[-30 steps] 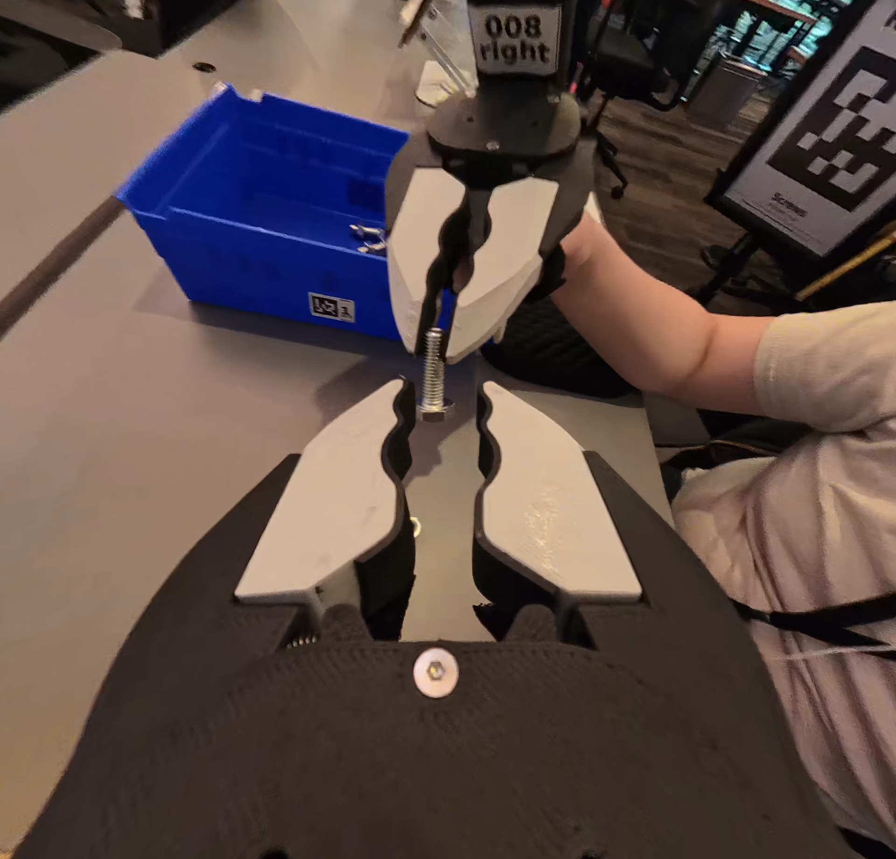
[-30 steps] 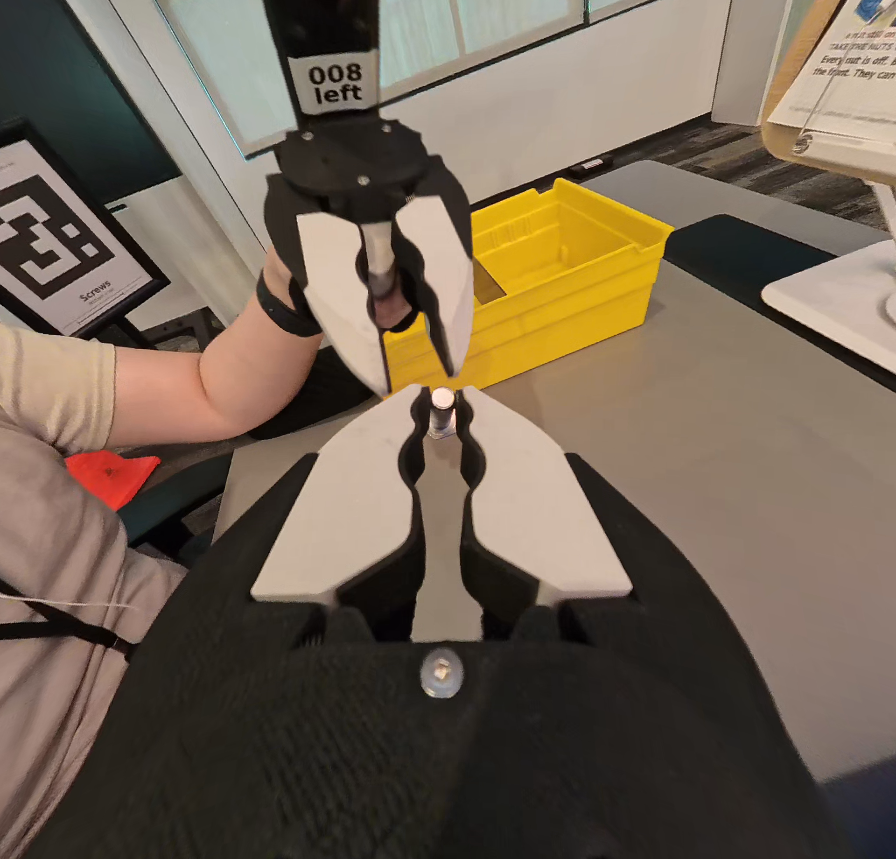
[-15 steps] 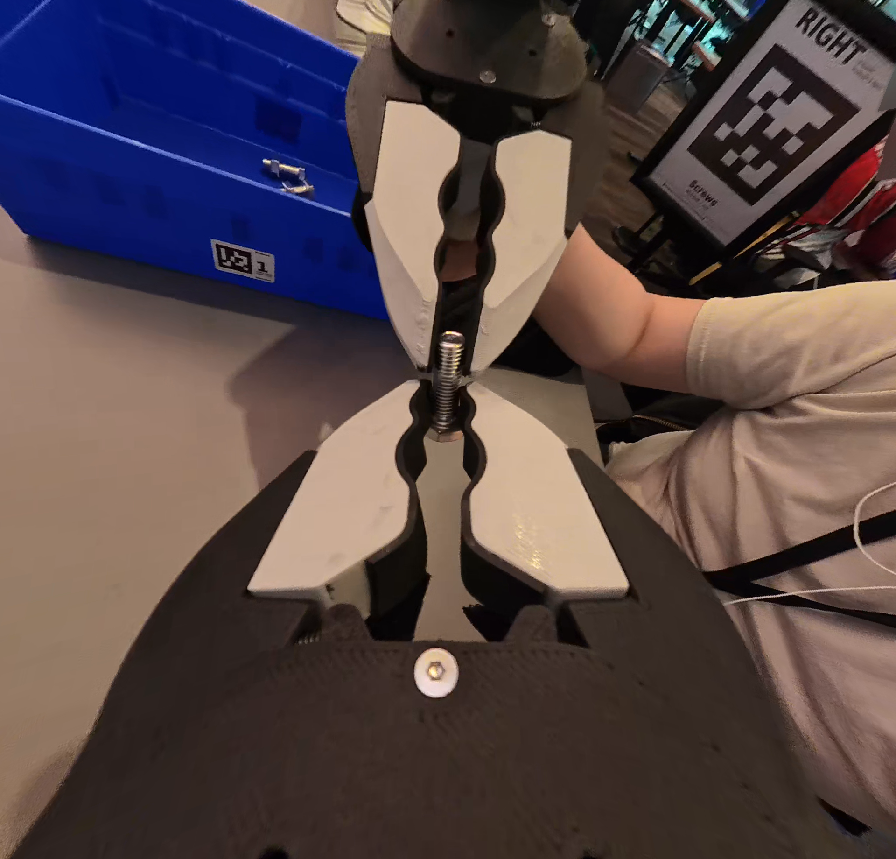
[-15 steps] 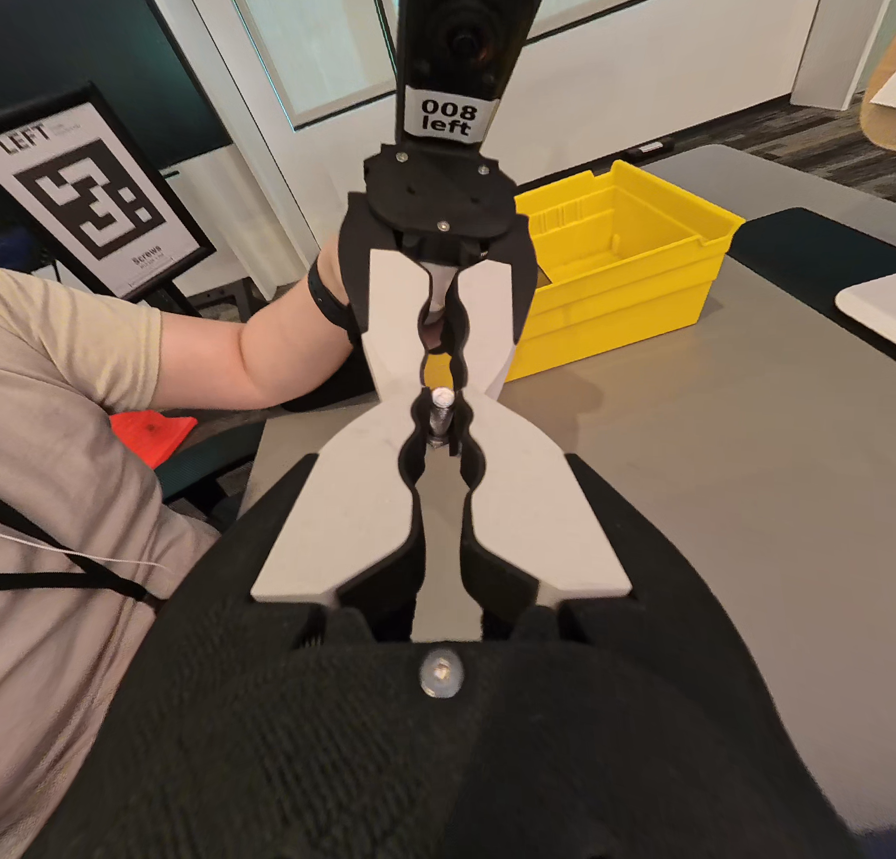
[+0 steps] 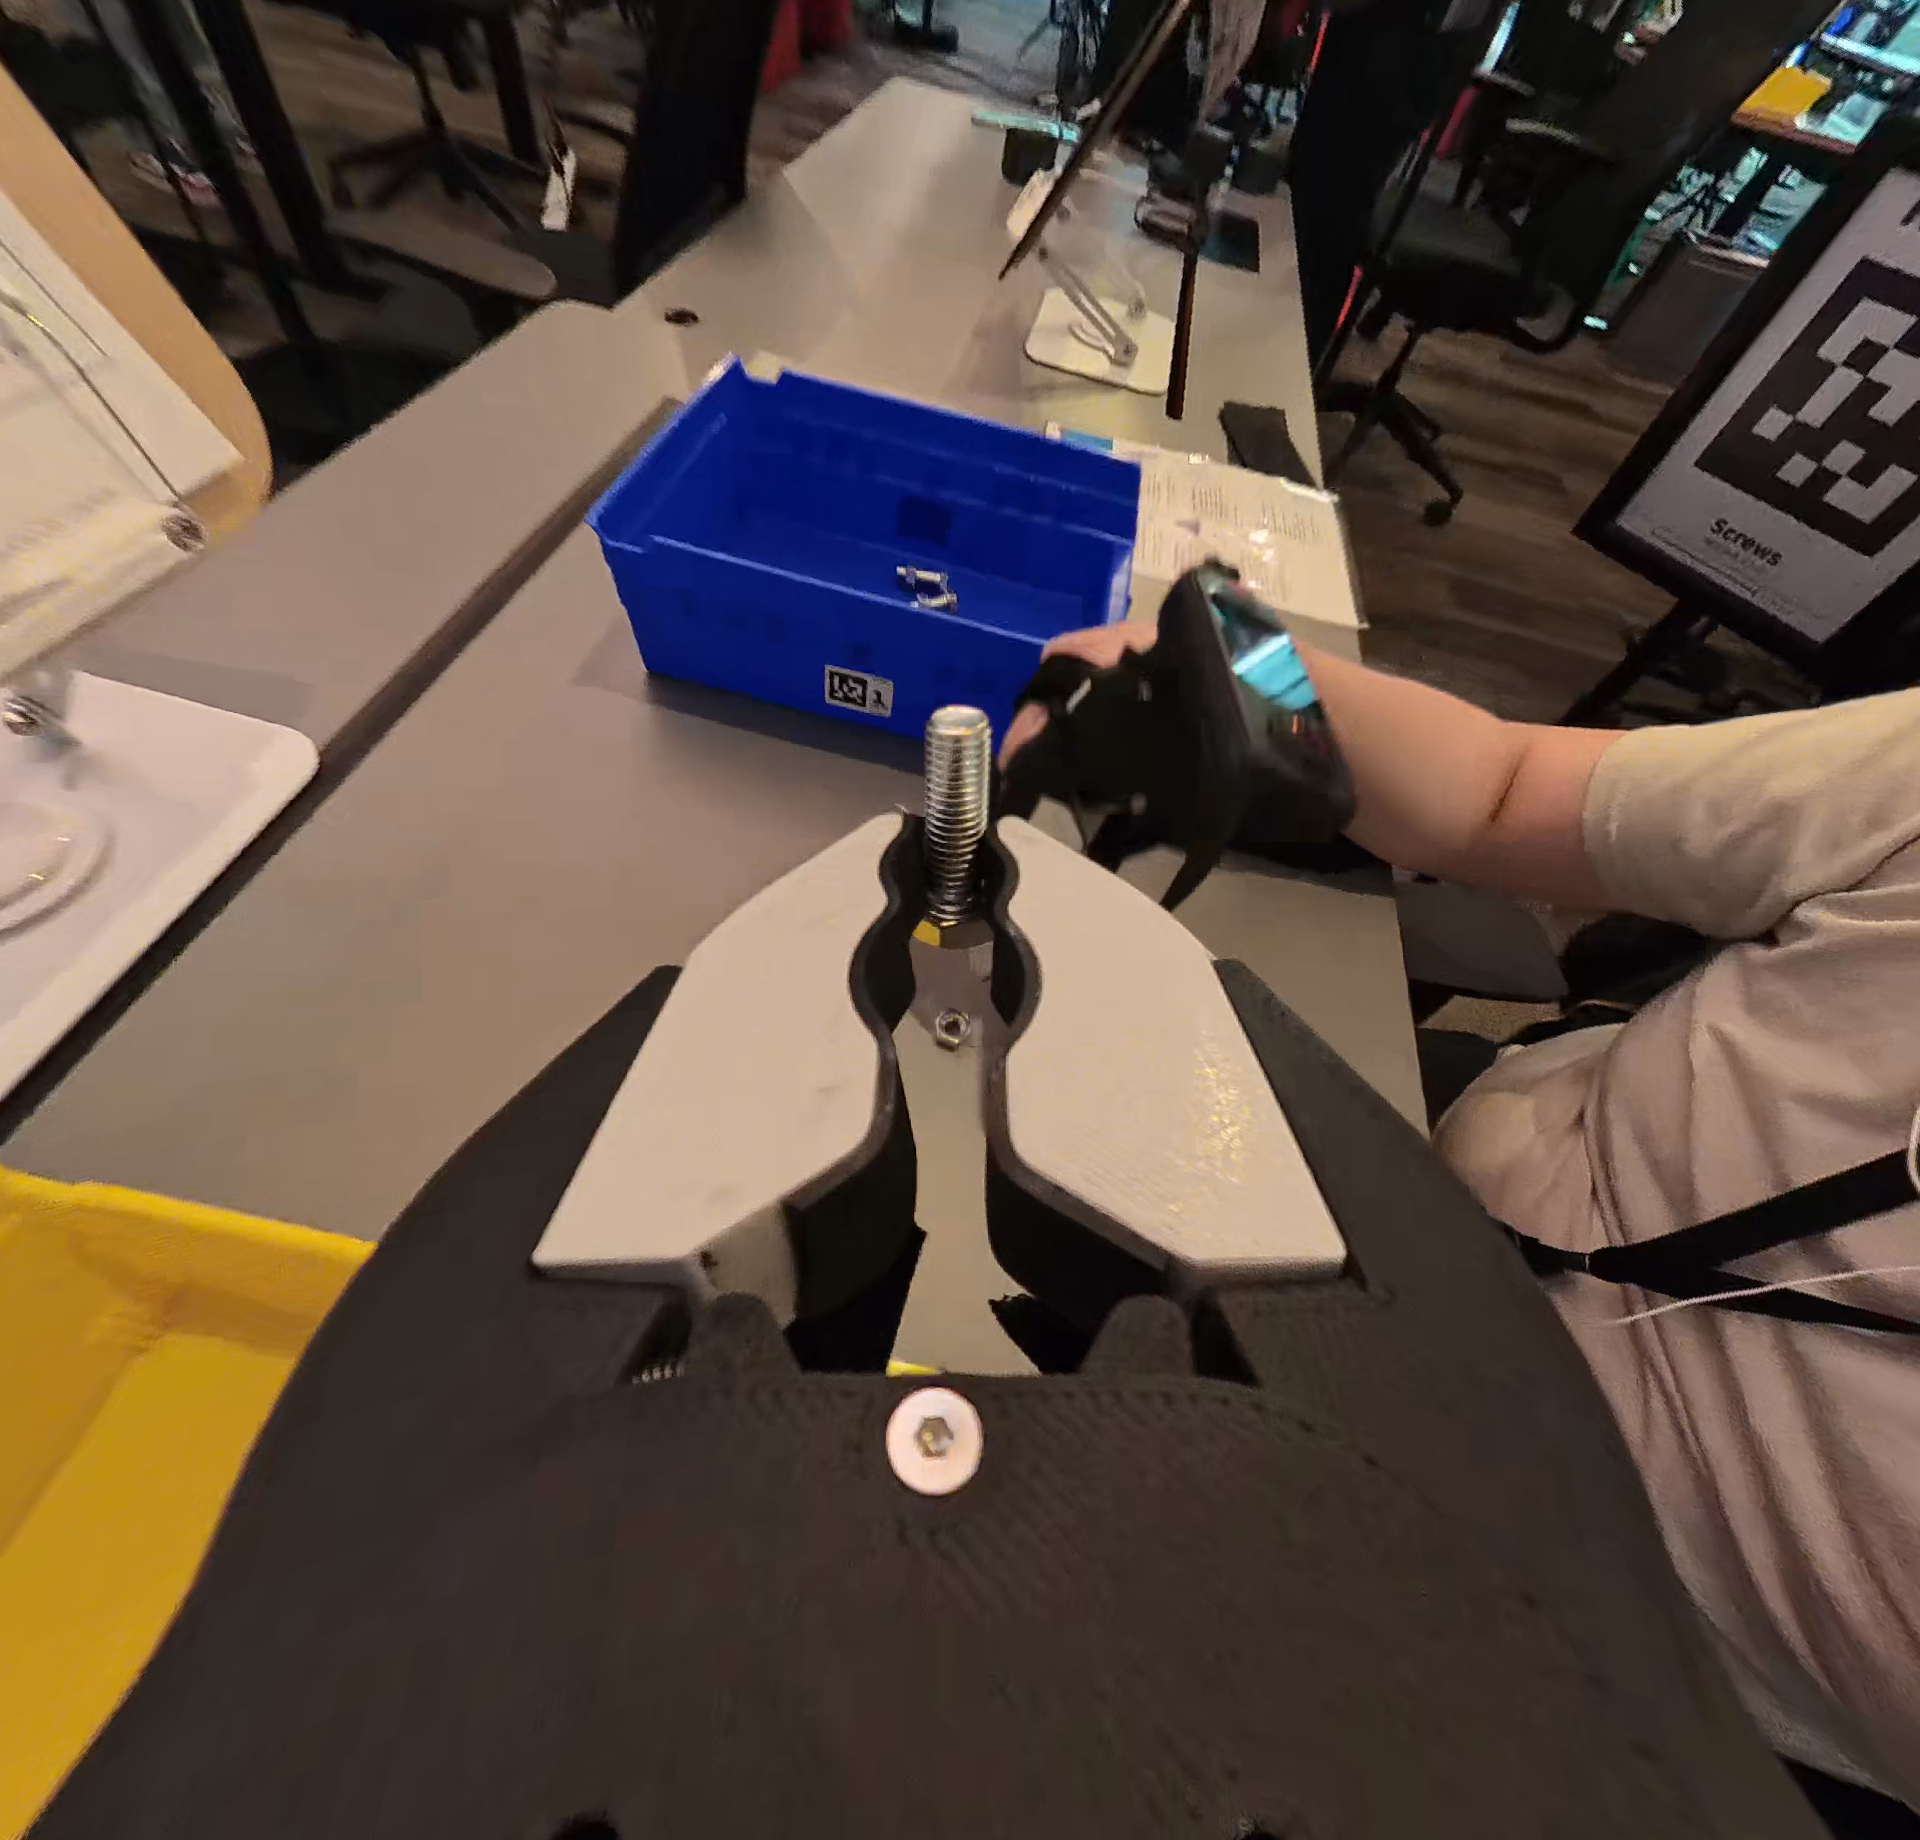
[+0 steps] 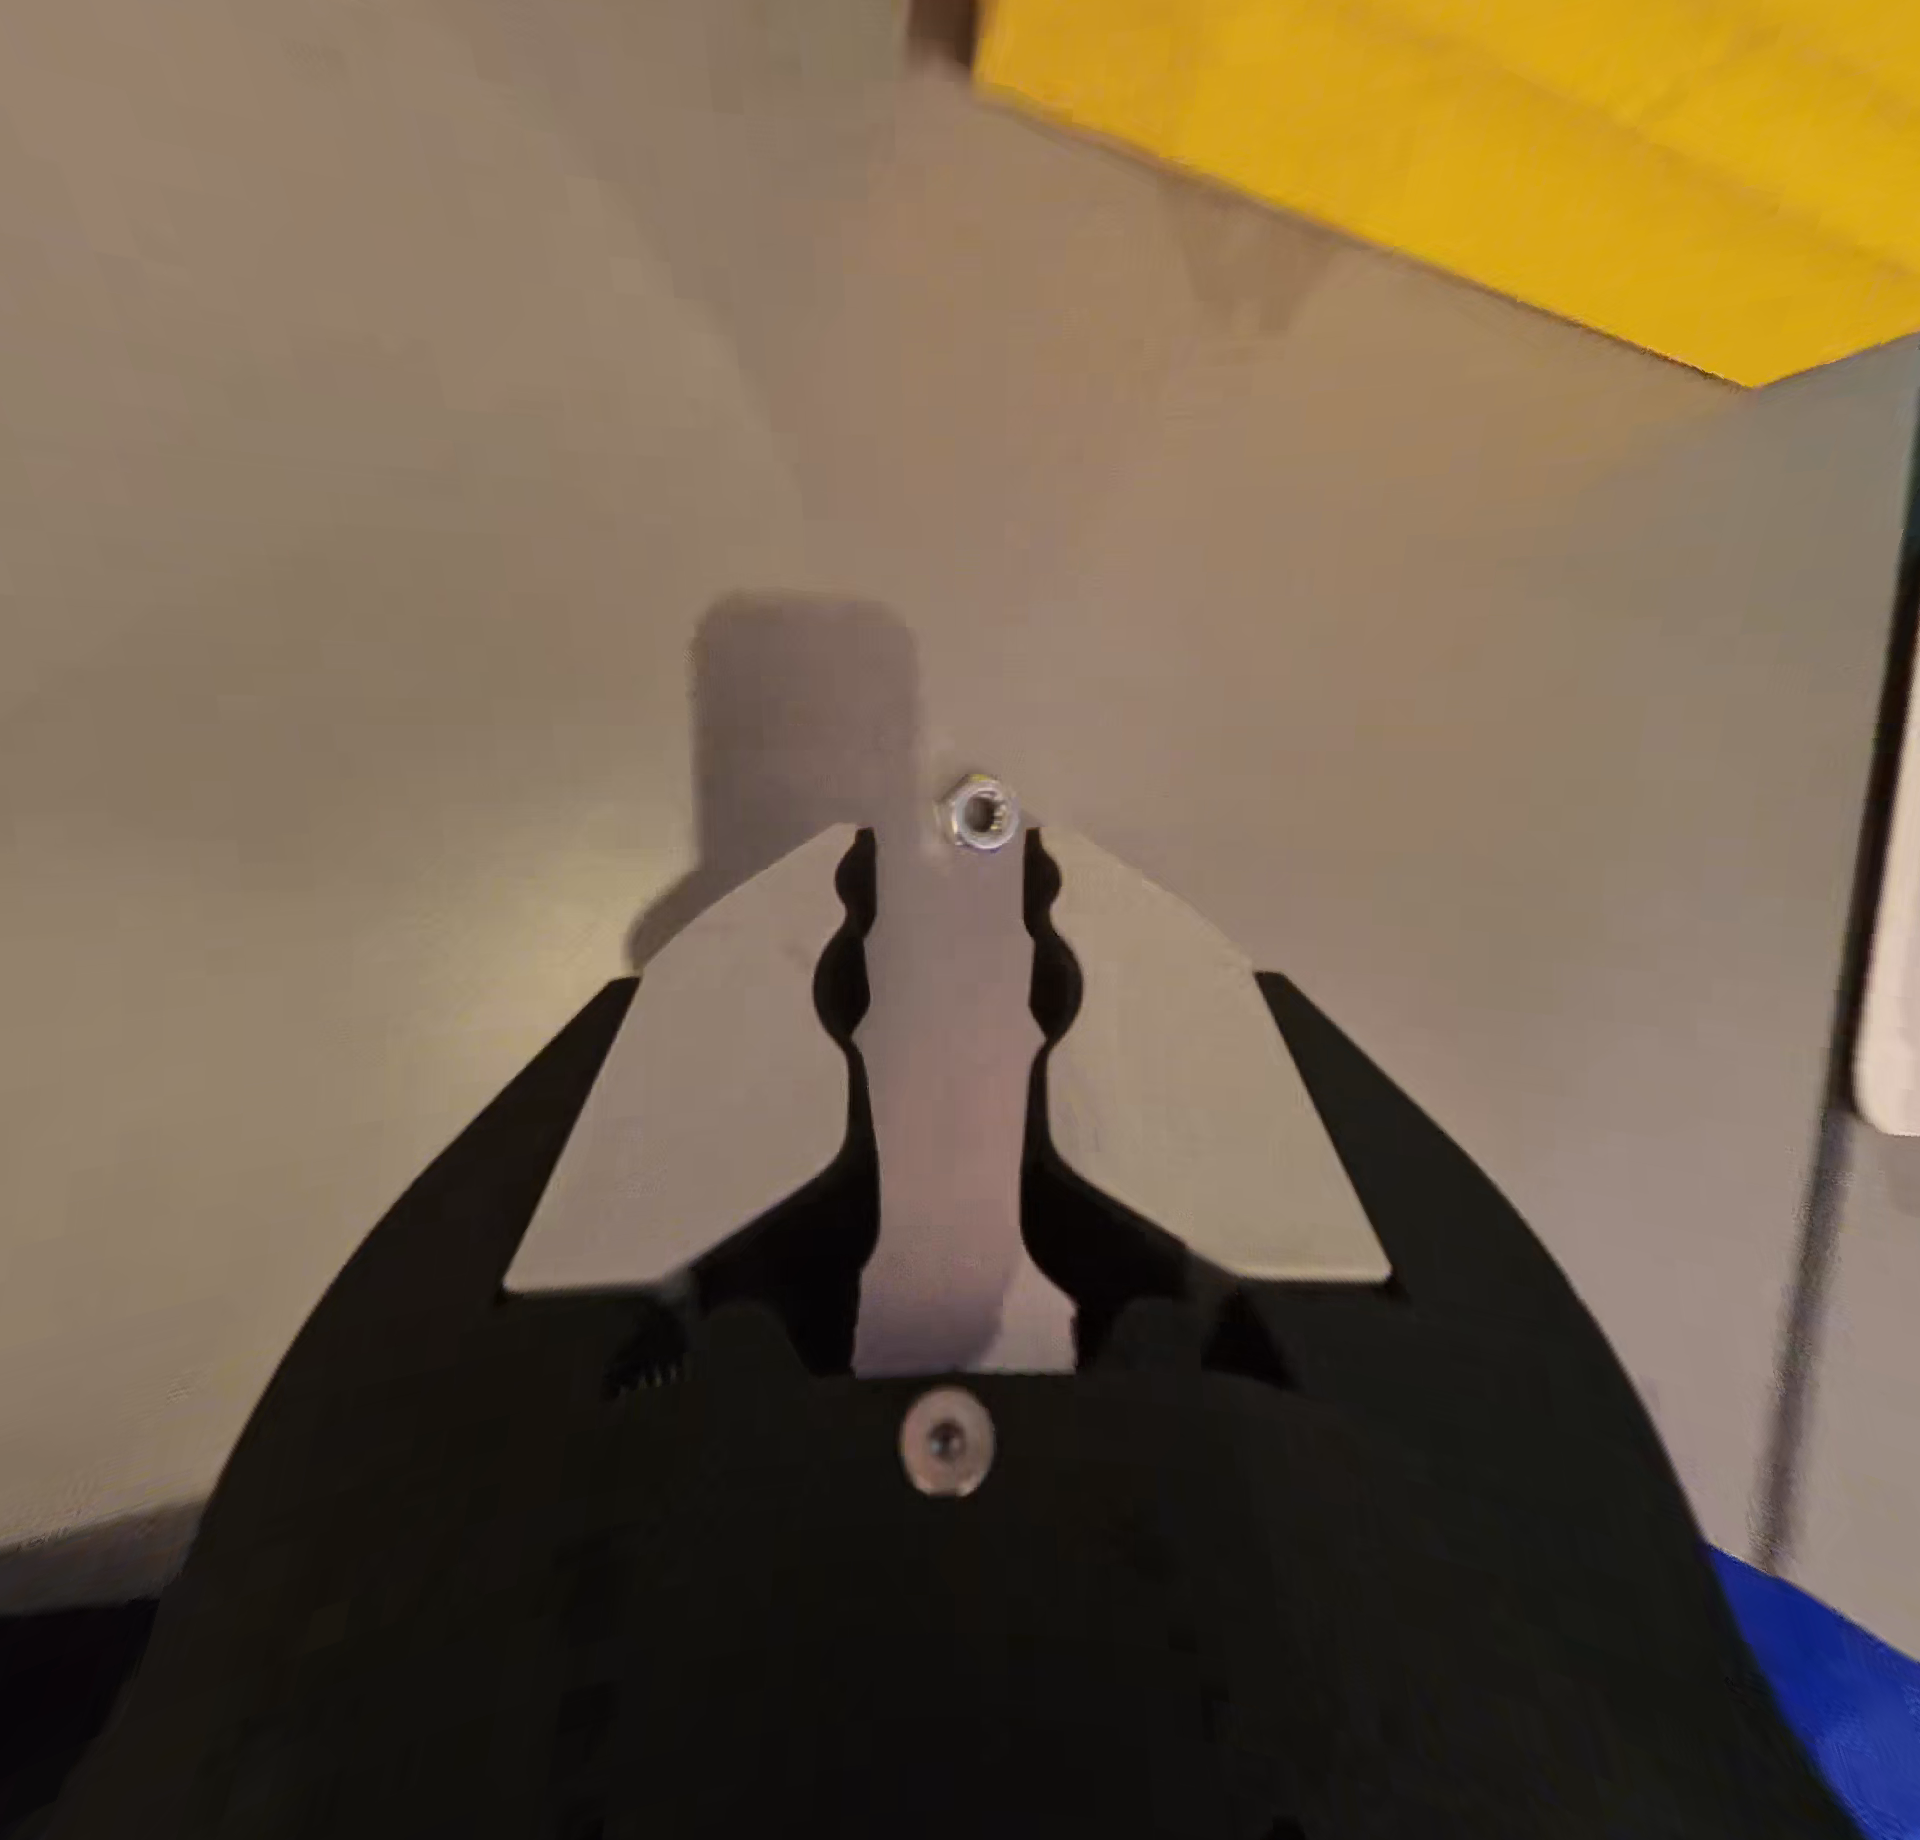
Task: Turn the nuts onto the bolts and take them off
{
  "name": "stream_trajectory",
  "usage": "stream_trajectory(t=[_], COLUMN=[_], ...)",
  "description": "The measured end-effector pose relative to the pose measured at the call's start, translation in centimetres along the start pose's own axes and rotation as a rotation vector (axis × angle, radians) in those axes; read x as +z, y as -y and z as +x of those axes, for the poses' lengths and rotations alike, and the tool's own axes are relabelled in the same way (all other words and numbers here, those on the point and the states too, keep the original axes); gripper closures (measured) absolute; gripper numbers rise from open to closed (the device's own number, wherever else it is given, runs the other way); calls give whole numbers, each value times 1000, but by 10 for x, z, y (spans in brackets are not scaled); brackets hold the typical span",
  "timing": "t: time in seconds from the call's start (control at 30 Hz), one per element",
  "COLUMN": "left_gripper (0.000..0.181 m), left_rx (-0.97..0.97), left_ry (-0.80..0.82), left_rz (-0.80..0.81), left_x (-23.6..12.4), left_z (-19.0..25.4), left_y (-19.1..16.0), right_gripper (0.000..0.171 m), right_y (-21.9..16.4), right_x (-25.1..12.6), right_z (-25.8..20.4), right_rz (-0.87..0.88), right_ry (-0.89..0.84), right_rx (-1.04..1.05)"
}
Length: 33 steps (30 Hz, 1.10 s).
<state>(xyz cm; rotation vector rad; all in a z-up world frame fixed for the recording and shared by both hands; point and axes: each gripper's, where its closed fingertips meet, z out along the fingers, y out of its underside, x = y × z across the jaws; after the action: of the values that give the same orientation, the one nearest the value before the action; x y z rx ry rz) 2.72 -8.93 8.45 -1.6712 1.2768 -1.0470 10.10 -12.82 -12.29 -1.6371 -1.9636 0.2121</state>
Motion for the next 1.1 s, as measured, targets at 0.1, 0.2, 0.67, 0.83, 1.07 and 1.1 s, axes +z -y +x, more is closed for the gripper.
stream_trajectory(t=[0.1, 0.2, 0.67, 0.83, 1.07, 1.1], left_gripper=[172, 172, 172, 172, 172, 172], left_rx=[39, 73, 81, 61, 69, 85], left_ry=[3, 18, -19, 40, 23, 35], left_rz=[38, 50, 7, 50, 154, 165], left_x=[-17, -27, -18, -10, 79, 101], left_z=[12, 20, 26, 10, 14, 15], left_y=[9, 13, 8, 15, 20, 15], right_gripper=[144, 144, 152, 152, 153, 153], right_y=[-5, 1, -16, 19, 53, 47], right_x=[12, 19, 40, -13, -186, -196], right_z=[-3, 0, 5, 29, 57, 56], right_rz=[-121, -126, -319, -87, 490, 508], right_ry=[10, 115, 314, 193, -95, -114], right_rx=[-126, -123, -98, -116, 33, 44])
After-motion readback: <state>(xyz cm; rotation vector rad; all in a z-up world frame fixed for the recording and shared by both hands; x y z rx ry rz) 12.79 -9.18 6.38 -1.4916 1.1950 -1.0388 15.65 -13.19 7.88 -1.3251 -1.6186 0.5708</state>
